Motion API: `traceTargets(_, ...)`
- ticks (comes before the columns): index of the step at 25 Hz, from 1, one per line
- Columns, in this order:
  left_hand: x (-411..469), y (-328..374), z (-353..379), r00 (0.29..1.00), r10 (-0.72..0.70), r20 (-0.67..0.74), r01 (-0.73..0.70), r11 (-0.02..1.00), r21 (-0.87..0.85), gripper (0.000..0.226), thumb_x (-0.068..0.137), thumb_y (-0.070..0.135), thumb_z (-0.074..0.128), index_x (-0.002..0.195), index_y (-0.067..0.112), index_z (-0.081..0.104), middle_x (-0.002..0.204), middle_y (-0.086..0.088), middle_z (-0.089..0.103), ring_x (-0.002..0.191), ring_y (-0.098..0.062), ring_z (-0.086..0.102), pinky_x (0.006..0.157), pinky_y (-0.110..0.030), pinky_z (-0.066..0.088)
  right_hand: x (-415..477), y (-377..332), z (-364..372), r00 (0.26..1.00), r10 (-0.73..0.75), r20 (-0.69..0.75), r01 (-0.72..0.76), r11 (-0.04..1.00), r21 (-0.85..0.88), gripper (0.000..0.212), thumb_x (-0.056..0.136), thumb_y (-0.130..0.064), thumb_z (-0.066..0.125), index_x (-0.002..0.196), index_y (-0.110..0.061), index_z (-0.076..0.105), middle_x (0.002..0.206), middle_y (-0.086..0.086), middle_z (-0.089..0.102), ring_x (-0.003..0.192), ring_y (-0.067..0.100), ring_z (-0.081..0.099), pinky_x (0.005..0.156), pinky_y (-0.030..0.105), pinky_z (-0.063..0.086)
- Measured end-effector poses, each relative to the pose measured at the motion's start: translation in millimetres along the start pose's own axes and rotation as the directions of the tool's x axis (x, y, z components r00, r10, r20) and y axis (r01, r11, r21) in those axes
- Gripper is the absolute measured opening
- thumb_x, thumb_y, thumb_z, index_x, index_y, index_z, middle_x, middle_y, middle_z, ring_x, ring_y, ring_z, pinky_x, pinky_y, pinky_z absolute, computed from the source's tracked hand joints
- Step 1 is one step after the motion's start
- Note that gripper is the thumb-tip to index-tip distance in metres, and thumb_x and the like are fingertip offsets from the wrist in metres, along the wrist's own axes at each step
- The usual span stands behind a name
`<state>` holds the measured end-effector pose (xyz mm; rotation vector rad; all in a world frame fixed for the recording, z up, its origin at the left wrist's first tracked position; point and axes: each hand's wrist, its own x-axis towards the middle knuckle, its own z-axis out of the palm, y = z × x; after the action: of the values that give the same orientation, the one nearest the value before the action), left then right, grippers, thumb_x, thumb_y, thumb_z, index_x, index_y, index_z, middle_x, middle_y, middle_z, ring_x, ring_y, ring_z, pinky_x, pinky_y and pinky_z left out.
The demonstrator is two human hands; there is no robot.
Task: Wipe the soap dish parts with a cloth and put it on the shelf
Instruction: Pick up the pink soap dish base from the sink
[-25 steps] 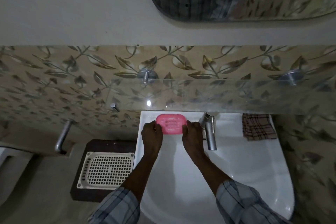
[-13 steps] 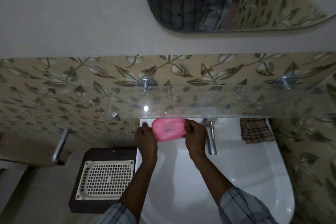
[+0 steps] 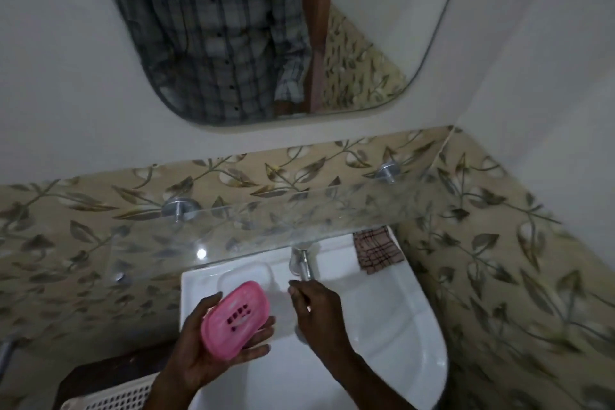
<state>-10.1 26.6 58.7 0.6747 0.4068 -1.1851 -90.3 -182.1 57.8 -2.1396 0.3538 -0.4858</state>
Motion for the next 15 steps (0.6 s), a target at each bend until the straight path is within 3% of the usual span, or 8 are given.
traceTargets(3,4.2,-5.3,5.7,0.997,-0.018,-0.08,0.019,1.0,0.014,0.072,0.078,0.044,0.06,0.13,-0.006,0.059,0.144,-0.035,0.045,0.116,-0.05,0.058,0.104,-0.065,0.04,1.4,45.8,-45.2,0.974,-0.069,-0.217,0.01,0.966,-0.258,0.01,0.084,-0.009,0.071,0.092,-0.014,0.075,0.084,0.003,0.071,0.079,0.021,0.069,0.074,0.028,0.054)
traceTargets(4,5.5,-9.5,9.8,0.994,-0.016,-0.111,0.017,1.0,0.009,0.072,0.079,0.044,0.058,0.132,-0.005,0.057,0.143,-0.034,0.047,0.111,-0.049,0.059,0.103,-0.064,0.041,6.8,64.0,-59.1,0.966,-0.056,-0.252,-0.045,0.926,-0.375,0.026,0.074,-0.001,0.079,0.099,-0.008,0.076,0.093,0.01,0.074,0.087,0.03,0.072,0.079,0.033,0.057)
traceTargets(6,9.7,-19.1,16.1,0.984,0.023,-0.177,-0.031,0.999,-0.044,0.069,0.079,0.04,0.059,0.134,-0.002,0.054,0.136,-0.033,0.053,0.104,-0.047,0.058,0.094,-0.061,0.046,27.5,105.3,-82.2,0.987,-0.038,-0.155,-0.066,0.789,-0.611,0.063,0.052,0.005,0.089,0.113,0.005,0.071,0.113,0.026,0.07,0.103,0.046,0.068,0.085,0.052,0.057)
traceTargets(7,11.3,-23.6,17.7,0.977,0.043,-0.207,-0.062,0.994,-0.085,0.066,0.078,0.037,0.061,0.131,-0.001,0.055,0.13,-0.032,0.056,0.102,-0.046,0.058,0.09,-0.059,0.048,42.3,122.1,-91.8,1.0,-0.023,-0.014,0.006,0.722,-0.692,0.076,0.049,0.001,0.091,0.12,0.008,0.066,0.125,0.029,0.063,0.112,0.05,0.062,0.09,0.059,0.053)
traceTargets(10,12.8,-36.4,16.5,0.959,0.086,-0.27,-0.129,0.981,-0.145,0.057,0.076,0.031,0.062,0.123,-0.001,0.059,0.116,-0.03,0.062,0.099,-0.047,0.06,0.087,-0.059,0.051,74.4,146.5,-106.0,0.931,0.139,0.338,0.174,0.645,-0.744,0.097,0.07,-0.017,0.087,0.148,0.003,0.034,0.154,0.017,0.032,0.141,0.044,0.036,0.114,0.053,0.035)
traceTargets(11,12.0,-39.6,16.5,0.958,0.092,-0.272,-0.138,0.978,-0.156,0.056,0.076,0.031,0.061,0.122,-0.001,0.059,0.116,-0.031,0.062,0.1,-0.048,0.06,0.088,-0.059,0.05,80.5,150.6,-106.0,0.925,0.121,0.36,0.199,0.652,-0.731,0.092,0.068,-0.012,0.088,0.145,0.004,0.04,0.148,0.02,0.044,0.134,0.044,0.046,0.108,0.052,0.043)
traceTargets(13,9.1,-45.1,20.1,0.957,0.095,-0.274,-0.15,0.971,-0.186,0.057,0.077,0.031,0.058,0.123,-0.004,0.058,0.119,-0.033,0.06,0.102,-0.049,0.059,0.087,-0.056,0.049,83.5,153.9,-99.1,0.96,0.008,0.279,0.197,0.689,-0.697,0.061,0.064,0.008,0.083,0.121,0.009,0.064,0.112,0.029,0.069,0.098,0.046,0.069,0.078,0.054,0.059)
traceTargets(15,5.1,-51.3,24.3,0.951,0.119,-0.287,-0.18,0.964,-0.198,0.059,0.078,0.032,0.057,0.124,-0.005,0.057,0.126,-0.034,0.056,0.104,-0.049,0.059,0.086,-0.054,0.05,82.6,151.0,-99.2,0.995,-0.074,0.074,0.1,0.871,-0.481,0.036,0.083,0.009,0.059,0.118,0.005,0.067,0.11,0.026,0.07,0.099,0.041,0.07,0.082,0.051,0.059)
